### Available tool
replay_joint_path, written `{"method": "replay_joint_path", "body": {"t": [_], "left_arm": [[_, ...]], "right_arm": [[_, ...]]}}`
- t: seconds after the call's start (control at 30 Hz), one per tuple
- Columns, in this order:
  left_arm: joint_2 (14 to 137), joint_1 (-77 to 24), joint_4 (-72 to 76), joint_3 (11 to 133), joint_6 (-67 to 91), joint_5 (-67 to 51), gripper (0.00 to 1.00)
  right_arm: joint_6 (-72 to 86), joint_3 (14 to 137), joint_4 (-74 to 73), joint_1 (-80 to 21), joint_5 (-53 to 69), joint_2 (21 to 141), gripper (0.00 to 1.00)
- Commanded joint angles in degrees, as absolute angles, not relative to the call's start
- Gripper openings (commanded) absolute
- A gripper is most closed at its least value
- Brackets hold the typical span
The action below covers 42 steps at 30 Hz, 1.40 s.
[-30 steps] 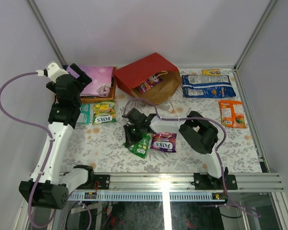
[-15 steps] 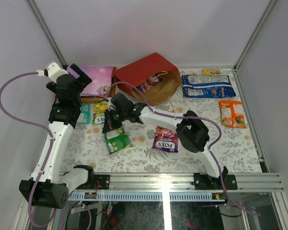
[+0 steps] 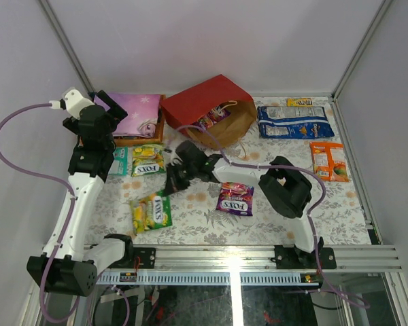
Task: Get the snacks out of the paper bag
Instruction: Place the snack at the center of the board.
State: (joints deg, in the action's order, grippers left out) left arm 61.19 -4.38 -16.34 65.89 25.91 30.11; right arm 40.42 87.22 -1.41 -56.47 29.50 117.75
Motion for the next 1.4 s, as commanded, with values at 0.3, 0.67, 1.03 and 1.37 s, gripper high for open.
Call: {"method": "replay_joint_path", "body": {"t": [0.3,0.67,1.03,1.37], "left_arm": [[62.18,-3.82,-15.03,66.81,25.22,30.23,1.0],[62.93,-3.74,-14.77,66.61,24.66,30.39,1.0],[62.86,-3.69,-14.34,66.02,23.86,31.28,1.0],[62.8,-3.72,-14.24,66.29,23.39,30.62,1.0]], "right_arm": [[40.66,69.84,3.69,-48.83,23.55,118.53,0.0],[55.63,72.78,13.55,-49.22,16.61,123.33,0.0],[57.04,80.58,14.01,-50.57,13.34,127.46,0.0],[54.45,81.56,16.95,-51.13,14.5,126.3,0.26]]}}
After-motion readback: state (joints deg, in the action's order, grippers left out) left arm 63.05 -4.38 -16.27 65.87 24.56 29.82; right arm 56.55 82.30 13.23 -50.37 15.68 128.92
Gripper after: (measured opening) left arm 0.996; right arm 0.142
